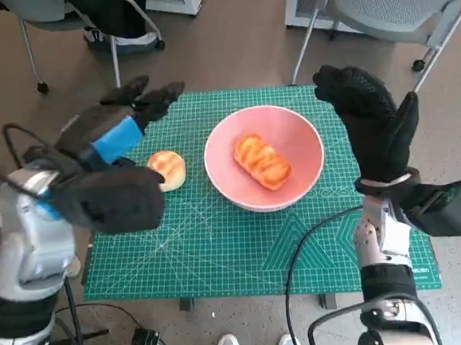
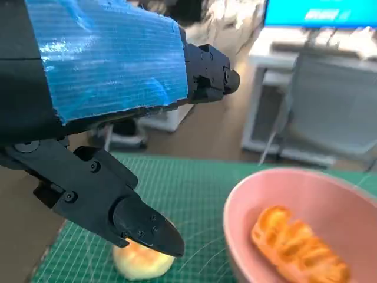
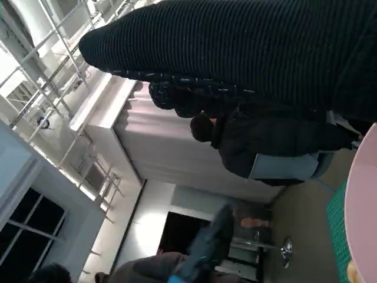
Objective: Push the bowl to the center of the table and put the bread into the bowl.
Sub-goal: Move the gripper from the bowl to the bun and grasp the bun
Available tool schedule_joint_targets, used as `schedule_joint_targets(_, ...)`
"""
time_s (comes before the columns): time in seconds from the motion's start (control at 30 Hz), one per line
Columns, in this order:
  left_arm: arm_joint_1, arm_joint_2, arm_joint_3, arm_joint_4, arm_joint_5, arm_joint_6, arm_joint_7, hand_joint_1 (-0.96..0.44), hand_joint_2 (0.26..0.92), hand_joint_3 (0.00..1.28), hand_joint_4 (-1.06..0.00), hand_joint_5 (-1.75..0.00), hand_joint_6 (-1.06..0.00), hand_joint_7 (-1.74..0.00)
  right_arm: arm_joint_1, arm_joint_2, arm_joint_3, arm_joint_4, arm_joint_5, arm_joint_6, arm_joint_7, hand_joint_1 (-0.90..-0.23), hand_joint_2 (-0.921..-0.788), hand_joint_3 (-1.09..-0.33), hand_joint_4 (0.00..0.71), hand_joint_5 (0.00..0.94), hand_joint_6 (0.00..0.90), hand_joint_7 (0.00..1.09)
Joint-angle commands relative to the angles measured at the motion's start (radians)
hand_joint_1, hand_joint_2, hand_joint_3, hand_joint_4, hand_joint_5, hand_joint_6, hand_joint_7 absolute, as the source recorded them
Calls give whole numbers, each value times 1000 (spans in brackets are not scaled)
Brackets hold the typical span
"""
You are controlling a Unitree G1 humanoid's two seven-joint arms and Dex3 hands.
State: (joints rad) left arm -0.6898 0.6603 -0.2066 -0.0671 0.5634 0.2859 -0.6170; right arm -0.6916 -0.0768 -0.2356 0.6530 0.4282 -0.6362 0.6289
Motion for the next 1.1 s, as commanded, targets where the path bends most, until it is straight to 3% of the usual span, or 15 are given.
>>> schedule_joint_targets(0.03,-68,-37,-73,153,55,1,21,-382,682,3,1,1,-124,0,11,-8,-3,14,2,13,13,-667,-921,-805,180,0,12,470)
schedule_joint_targets(0.57,-295,-160,-239,694,171,15,61,-462,680,0,1,1,-97,0,21,-21,-10,3,0,28,8,-666,-921,-811,183,2,14,486)
schedule_joint_targets(1.1,-422,-228,-288,1076,164,-54,132,-484,680,0,1,1,-81,-1,25,-21,-6,1,-15,25,-15,-659,-921,-820,186,3,17,497)
